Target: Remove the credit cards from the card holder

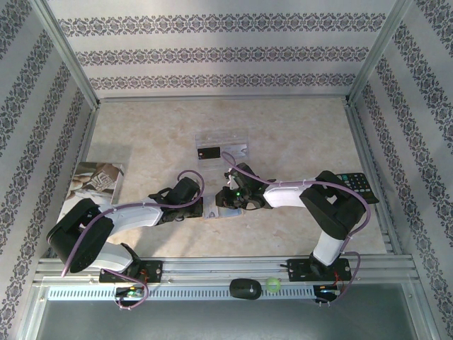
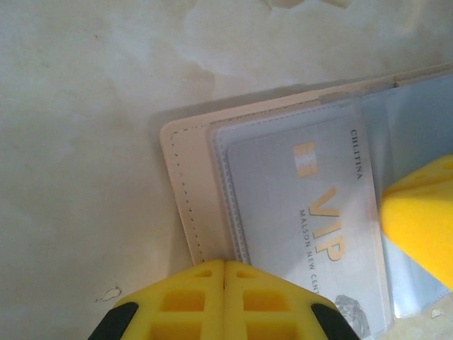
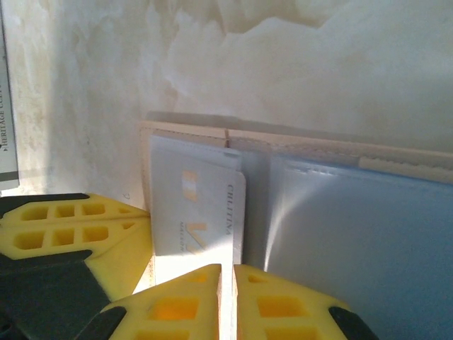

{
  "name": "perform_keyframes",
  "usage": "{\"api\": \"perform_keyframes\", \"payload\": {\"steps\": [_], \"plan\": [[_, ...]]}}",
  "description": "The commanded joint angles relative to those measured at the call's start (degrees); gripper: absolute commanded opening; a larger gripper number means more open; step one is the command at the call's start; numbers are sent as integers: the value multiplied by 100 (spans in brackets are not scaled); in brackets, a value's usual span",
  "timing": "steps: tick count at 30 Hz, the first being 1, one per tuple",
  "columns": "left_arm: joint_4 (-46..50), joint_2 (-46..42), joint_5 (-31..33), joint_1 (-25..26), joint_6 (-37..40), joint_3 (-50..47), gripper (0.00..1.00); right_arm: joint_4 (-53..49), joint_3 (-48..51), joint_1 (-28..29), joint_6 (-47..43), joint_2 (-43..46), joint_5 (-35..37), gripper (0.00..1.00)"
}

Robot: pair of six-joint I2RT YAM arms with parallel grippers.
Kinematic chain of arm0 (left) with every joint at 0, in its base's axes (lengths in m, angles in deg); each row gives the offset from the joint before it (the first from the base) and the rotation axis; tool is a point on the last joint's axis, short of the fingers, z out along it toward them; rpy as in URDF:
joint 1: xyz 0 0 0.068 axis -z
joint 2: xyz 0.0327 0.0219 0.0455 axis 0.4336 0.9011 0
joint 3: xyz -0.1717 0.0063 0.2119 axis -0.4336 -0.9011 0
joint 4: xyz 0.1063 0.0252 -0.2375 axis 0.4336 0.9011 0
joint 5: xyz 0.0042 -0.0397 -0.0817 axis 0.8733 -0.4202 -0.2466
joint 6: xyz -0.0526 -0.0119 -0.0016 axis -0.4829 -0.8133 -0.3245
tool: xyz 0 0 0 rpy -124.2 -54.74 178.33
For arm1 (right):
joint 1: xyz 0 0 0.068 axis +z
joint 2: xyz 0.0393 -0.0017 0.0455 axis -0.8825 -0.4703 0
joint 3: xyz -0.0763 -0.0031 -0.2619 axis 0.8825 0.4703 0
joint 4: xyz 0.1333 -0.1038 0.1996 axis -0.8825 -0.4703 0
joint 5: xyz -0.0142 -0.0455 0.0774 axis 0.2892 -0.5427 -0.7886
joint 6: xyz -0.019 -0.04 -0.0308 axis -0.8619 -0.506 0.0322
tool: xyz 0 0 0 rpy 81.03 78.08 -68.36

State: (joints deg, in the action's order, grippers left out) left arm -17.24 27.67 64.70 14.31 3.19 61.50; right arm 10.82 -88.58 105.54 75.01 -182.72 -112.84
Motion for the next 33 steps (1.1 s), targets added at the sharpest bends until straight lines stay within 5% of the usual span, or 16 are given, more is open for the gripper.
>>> {"api": "perform_keyframes", "payload": {"steps": [1, 17, 33], "plan": [[62, 406, -22, -28, 36, -107, 1, 154, 91, -34, 76, -131, -138, 13], [41, 368, -58, -59, 35, -153, 0, -60, 258, -42, 102, 162, 222, 22], [43, 341, -88, -116, 47, -203, 0, -88, 136, -35, 72, 122, 140, 19]]}}
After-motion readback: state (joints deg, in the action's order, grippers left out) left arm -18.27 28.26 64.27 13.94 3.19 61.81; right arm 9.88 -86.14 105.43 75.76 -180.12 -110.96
